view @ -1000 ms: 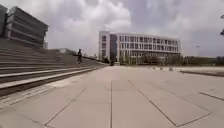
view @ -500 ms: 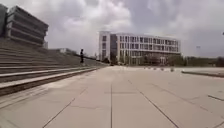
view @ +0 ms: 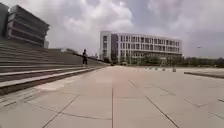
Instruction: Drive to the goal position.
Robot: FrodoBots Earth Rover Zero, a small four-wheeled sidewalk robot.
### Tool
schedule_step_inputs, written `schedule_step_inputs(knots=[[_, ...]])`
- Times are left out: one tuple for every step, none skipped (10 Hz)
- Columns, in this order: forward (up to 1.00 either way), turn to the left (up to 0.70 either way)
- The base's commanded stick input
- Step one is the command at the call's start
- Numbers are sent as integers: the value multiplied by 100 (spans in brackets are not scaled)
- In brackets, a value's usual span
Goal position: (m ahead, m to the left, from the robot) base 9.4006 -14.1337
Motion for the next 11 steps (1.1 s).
schedule_step_inputs(knots=[[50, -2], [50, -2], [50, -2], [50, -2], [50, -2], [50, -2], [50, -2], [50, -2], [50, -2], [50, -2], [50, -2]])
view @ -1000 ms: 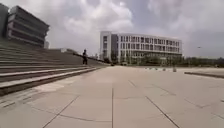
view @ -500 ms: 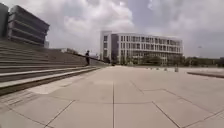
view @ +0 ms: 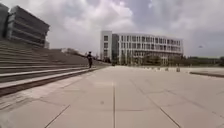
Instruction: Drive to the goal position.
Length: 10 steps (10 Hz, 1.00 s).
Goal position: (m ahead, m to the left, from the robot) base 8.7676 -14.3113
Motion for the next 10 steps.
schedule_step_inputs(knots=[[50, -2], [50, -2], [50, -2], [50, -2], [50, -2], [50, -2], [50, -2], [50, -2], [50, -2], [50, -2]])
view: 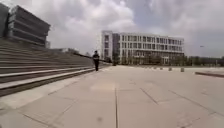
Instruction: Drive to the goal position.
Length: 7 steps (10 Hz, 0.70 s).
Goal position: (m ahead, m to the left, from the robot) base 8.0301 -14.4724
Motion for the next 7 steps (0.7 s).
schedule_step_inputs(knots=[[50, -2], [50, -2], [50, -2], [50, -2], [50, -2], [50, -2], [50, -2]])
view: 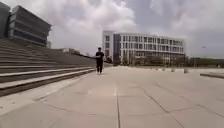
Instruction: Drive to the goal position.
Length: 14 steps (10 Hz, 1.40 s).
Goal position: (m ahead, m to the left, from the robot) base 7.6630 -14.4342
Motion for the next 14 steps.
schedule_step_inputs(knots=[[50, -2], [50, -2], [50, -2], [50, -2], [50, -2], [50, -2], [50, -2], [50, -2], [50, -2], [50, -2], [50, -2], [50, -2], [50, -37], [50, -52]])
